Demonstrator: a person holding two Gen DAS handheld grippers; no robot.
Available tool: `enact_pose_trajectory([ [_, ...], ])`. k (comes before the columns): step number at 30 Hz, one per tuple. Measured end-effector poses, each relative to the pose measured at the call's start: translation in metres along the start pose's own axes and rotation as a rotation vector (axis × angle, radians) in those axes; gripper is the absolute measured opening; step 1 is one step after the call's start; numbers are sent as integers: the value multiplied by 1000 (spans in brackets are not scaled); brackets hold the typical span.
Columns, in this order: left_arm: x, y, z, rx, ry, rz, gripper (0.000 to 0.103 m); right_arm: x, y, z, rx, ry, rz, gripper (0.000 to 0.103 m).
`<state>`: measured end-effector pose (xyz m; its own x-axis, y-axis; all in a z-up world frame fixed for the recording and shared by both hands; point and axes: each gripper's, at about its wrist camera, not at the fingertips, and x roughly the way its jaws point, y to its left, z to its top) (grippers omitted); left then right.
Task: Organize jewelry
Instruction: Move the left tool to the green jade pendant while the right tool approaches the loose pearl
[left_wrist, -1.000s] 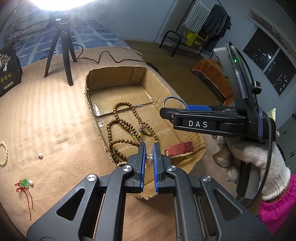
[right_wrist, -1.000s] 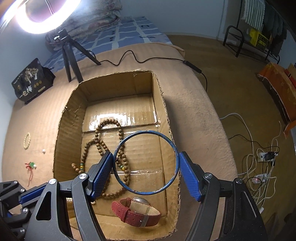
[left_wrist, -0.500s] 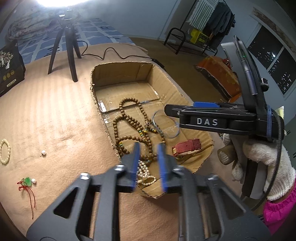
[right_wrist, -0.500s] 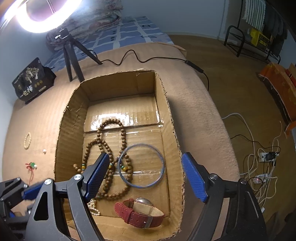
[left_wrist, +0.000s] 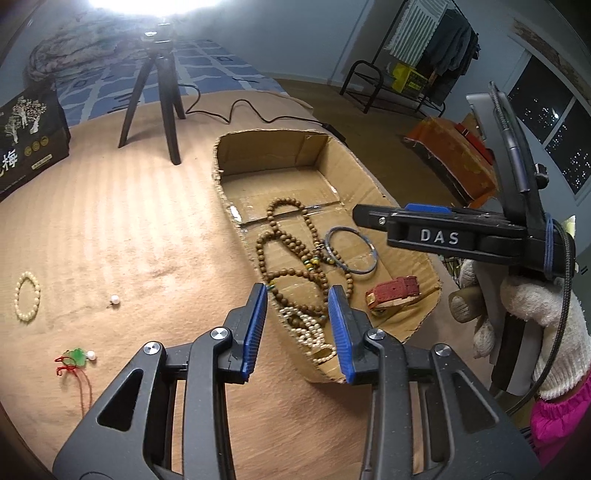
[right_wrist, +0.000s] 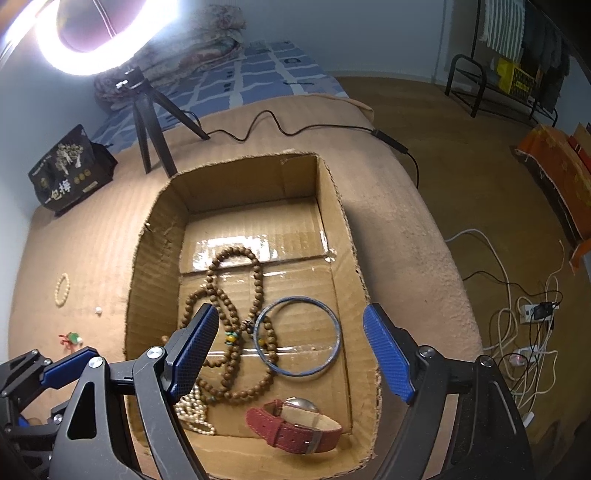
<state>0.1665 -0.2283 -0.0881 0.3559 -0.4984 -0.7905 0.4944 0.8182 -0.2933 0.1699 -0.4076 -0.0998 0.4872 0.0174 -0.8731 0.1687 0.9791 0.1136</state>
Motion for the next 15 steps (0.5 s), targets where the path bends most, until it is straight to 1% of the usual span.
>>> enact_pose_trajectory([
  [4, -8, 14, -1, -13, -6, 21, 34, -5, 10, 2, -11, -28, 9, 81],
  [8, -21, 33, -2, -32, -18, 48, 34, -12, 26, 6, -32, -57, 38, 81],
  [11, -31, 50, -4, -49, -28, 67, 34, -14, 41, 8, -55, -54, 74, 81],
  [15, -48, 76, -7, -83, -41, 95, 34, -15, 64, 10, -86, -41, 99, 81],
])
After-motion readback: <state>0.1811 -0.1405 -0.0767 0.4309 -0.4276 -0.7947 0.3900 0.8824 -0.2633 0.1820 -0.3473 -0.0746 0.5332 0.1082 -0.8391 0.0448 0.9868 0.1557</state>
